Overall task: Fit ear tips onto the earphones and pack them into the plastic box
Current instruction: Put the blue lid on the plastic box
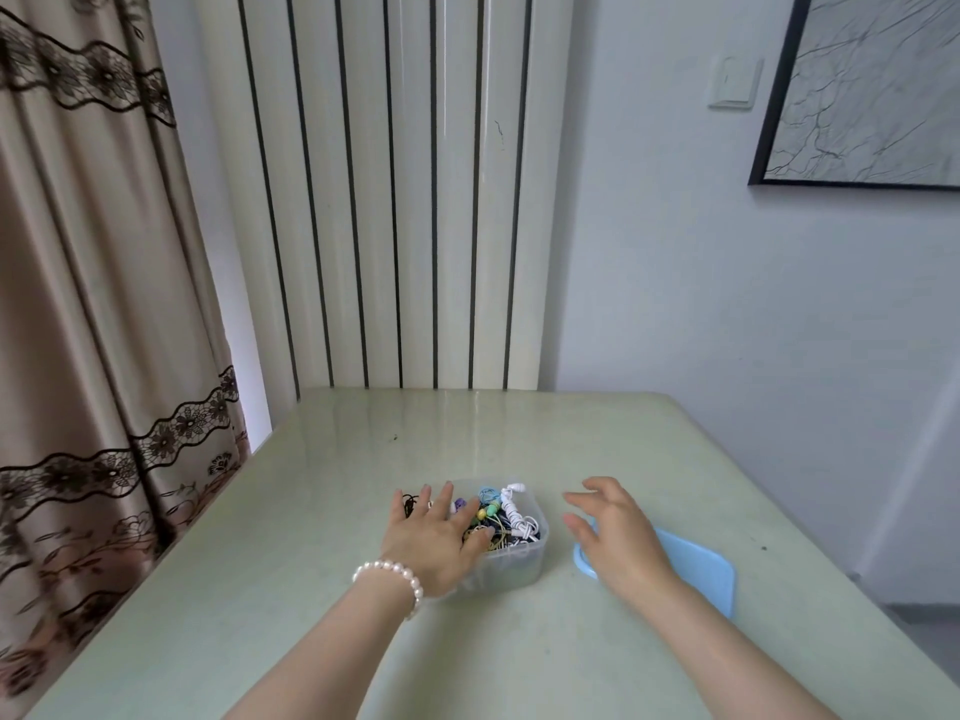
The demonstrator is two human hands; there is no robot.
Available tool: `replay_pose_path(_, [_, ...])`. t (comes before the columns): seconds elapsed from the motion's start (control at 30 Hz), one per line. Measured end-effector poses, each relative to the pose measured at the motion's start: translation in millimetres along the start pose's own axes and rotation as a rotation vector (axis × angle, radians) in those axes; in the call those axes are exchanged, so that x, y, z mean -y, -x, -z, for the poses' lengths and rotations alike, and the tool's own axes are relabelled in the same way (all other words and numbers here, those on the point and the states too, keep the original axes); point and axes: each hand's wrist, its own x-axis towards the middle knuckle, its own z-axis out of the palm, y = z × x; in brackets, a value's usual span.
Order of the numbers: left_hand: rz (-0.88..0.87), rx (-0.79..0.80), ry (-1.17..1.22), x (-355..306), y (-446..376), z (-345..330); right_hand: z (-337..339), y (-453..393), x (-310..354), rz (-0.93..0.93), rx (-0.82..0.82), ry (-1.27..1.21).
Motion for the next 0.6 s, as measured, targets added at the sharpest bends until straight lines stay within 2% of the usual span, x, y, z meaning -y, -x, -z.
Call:
replay_pose_path(0.07, [-0.016, -0.003, -0.006, 1.8, 1.4, -1.6, 9.9, 12.1, -24.5, -0.077, -0.011, 0.089])
replay_pose_path(0.17, [-0.036, -0.006, -0.021, 0.7, 0.8, -4.6, 18.2, 37.2, -55.8, -0.153, 0.167, 0.242])
replay_pose_path(0.23, [-0.053, 0.002, -0.030, 1.5, -0.3, -3.7, 16.4, 52.1, -69.5, -0.155, 0.224, 0.271])
replay_pose_path(0.33, [-0.065, 0.012, 0.007, 2.8, -3.9, -2.3, 14.9, 63.2, -75.2, -0.131, 0.162, 0.268])
replay_pose_path(0.4, [-0.068, -0.019, 0.058, 3.9, -4.2, -2.9, 8.4, 63.0, -84.2, -0.086, 0.043, 0.251])
replay_pose_path(0.47, [-0.064, -0.153, 0.199, 6.2, -1.9, -7.0, 2.9, 62.7, -82.9, -0.043, 0.008, 0.261])
replay_pose_path(0.53, [-0.044, -0.387, 0.511, 8.8, 3.7, -10.2, 1.3, 63.3, -76.1, -0.005, -0.037, 0.312])
replay_pose_path(0.6, [0.014, -0.530, 0.748, 12.7, 9.8, -11.7, 0.4, 66.3, -71.4, -0.003, -0.057, 0.329])
